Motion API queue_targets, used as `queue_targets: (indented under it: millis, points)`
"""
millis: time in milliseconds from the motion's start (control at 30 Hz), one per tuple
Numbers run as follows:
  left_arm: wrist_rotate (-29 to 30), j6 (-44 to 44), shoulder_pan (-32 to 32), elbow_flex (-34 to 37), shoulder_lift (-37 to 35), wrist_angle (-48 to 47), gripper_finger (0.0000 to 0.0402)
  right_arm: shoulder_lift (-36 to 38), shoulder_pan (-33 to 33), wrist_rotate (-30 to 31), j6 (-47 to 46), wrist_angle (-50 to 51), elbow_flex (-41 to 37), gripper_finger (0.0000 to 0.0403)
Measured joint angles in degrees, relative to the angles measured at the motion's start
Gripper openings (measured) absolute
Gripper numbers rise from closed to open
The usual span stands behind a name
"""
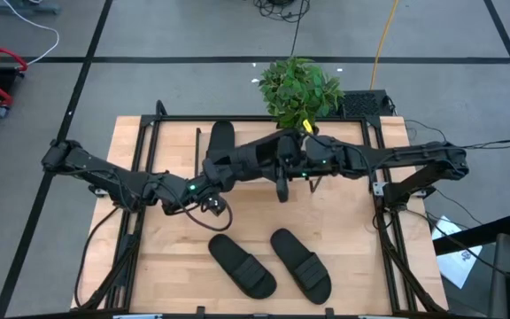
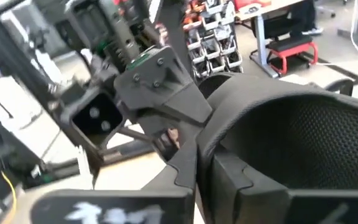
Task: Pick and place slides into the shelf
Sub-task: Put the black slide on the shelf
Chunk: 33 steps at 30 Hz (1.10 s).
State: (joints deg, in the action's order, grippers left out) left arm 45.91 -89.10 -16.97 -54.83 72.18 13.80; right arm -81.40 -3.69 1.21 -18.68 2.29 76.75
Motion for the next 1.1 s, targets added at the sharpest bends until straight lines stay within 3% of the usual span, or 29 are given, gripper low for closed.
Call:
queue_targets:
  millis: [333, 533, 700, 800, 933, 1100]
  points:
    - [6.8, 5.3, -2.4, 0.0, -0.2, -0.2, 0.0001, 4.1, -0.5, -0.2, 16.5, 5.6, 0.0, 0.0064]
    - [10.4, 12.1, -2.5, 0.1, -0.2, 0.0, 0.0000, 8.6, -0.8, 0.8, 28.0, 15.8, 0.0, 0.0086]
    - [13.8, 20.1, -3.3, 0.1, -0.2, -0.2, 0.0000, 12.7, -3.6, 1.1, 32.1, 23.9, 0.0, 0.0094]
    - [17.7, 24.9, -4.7, 0.1, -0.2, -1.8, 0.0000, 14.4, -6.0, 2.0, 33.4, 29.2, 0.0, 0.0081]
    - [22.3, 32.3, -6.7, 0.1, -0.1, -5.3, 0.0000, 16.3, -10.0, 8.6, 33.8, 30.6, -3.7, 0.0025]
    - [33.1, 33.7, -8.6, -0.2, 4.0, -6.3, 0.0000, 20.3, -13.4, 12.7, 35.2, 23.6, -14.4, 0.0007]
